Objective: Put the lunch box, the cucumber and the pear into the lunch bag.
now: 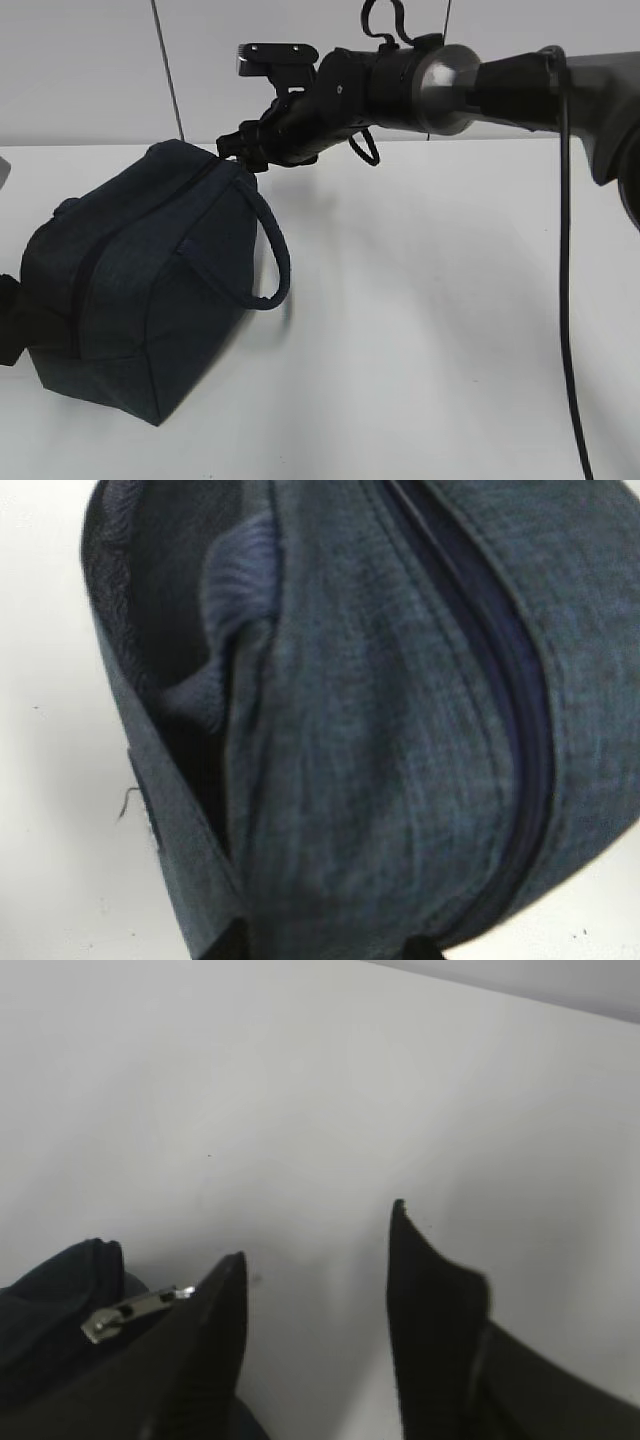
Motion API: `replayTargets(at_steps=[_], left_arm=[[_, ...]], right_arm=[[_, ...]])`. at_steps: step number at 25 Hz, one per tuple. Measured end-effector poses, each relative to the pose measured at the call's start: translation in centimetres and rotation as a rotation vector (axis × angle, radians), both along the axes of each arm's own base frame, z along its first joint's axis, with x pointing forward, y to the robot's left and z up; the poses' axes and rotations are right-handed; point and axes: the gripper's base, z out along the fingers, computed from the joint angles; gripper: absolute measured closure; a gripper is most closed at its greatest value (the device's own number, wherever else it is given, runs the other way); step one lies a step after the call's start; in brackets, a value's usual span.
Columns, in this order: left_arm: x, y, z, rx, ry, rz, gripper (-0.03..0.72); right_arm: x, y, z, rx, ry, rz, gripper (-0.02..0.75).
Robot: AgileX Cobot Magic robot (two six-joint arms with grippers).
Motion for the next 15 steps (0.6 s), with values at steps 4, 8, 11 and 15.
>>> replayTargets(at_steps=[4, 8, 11, 15], left_arm=[[0.0, 0.0, 0.0, -0.002, 0.001, 0.001, 0.370], [-0.5, 0.0, 0.8, -0.013, -0.029, 0.010, 0.358], [-1.0, 0.1, 1.7, -0.020, -0.067, 0.008, 0.353], [-1.8, 0.2, 2.5, -0.028, -0.074, 0.012, 0.348]], right_arm=[[-0.5, -0.2, 1.5, -0.023, 0.001, 0.031, 0.251], [-1.0, -0.4, 3.3, -0.032, -0.023, 0.053, 0.231], [-1.5, -0.6, 5.4, -0.028, -0.057, 0.061, 0.230], [-2.4, -1.2, 7.5, -0.061, -0.057, 0.084, 0.229]])
